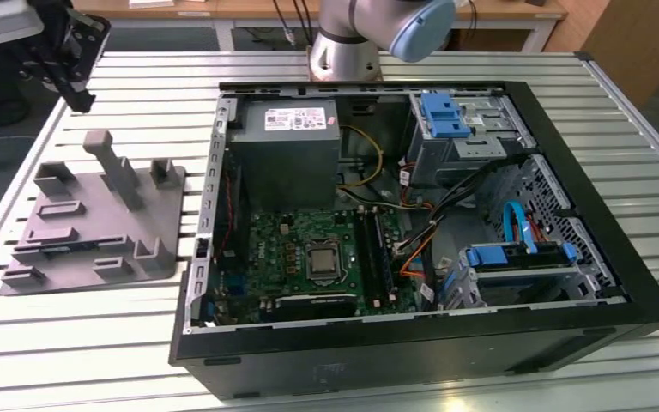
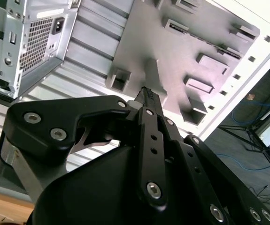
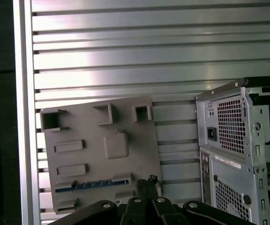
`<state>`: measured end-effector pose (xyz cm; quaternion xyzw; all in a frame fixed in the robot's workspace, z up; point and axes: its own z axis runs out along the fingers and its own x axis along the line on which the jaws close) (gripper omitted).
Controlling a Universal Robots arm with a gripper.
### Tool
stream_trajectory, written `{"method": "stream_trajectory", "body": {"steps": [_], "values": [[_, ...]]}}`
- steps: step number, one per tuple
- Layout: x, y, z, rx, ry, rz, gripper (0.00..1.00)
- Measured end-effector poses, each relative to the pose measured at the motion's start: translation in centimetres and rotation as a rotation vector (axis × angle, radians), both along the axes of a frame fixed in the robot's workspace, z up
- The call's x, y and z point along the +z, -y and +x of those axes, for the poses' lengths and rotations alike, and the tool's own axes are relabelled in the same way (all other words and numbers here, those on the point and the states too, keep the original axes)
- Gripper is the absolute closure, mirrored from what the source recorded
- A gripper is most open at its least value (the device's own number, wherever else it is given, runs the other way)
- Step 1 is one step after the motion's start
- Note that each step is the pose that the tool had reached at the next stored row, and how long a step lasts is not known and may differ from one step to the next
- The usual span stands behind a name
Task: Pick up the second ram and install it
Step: 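Reach for the second ram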
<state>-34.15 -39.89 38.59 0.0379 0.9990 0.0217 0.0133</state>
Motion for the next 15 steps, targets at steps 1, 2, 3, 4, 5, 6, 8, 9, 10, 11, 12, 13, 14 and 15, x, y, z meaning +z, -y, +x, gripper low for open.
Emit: {"method": "stream_trajectory", "body": {"steps": [1,2,3,4,5,6,8,9,10,11,12,13,14,15], "values": [[-0.04,0.00,-0.3,0.000,0.0001,0.0001,0.90],[-0.07,0.00,-0.5,0.000,0.0001,0.0000,0.90],[-0.11,0.00,-0.7,0.000,0.0001,0.0001,0.90],[-0.14,0.00,-0.8,0.000,0.0001,0.0001,0.90],[-0.17,0.00,-1.0,0.000,0.0001,0.0001,0.90],[-0.19,0.00,-1.2,0.000,0.0000,0.0000,0.90],[-0.25,0.01,-1.5,0.000,0.0001,0.0001,0.90],[-0.27,0.01,-1.7,0.000,0.0000,0.0000,0.90],[-0.30,0.01,-1.9,0.000,0.0000,0.0000,0.90],[-0.32,0.01,-2.0,0.000,0.0000,0.0000,0.90],[-0.35,0.02,-2.2,0.000,0.0001,0.0000,0.90],[-0.38,0.02,-2.3,0.000,0.0001,0.0001,0.90],[-0.40,0.02,-2.5,0.000,0.0001,0.0001,0.90],[-0.42,0.02,-2.6,0.000,0.0001,0.0001,0.90]]}}
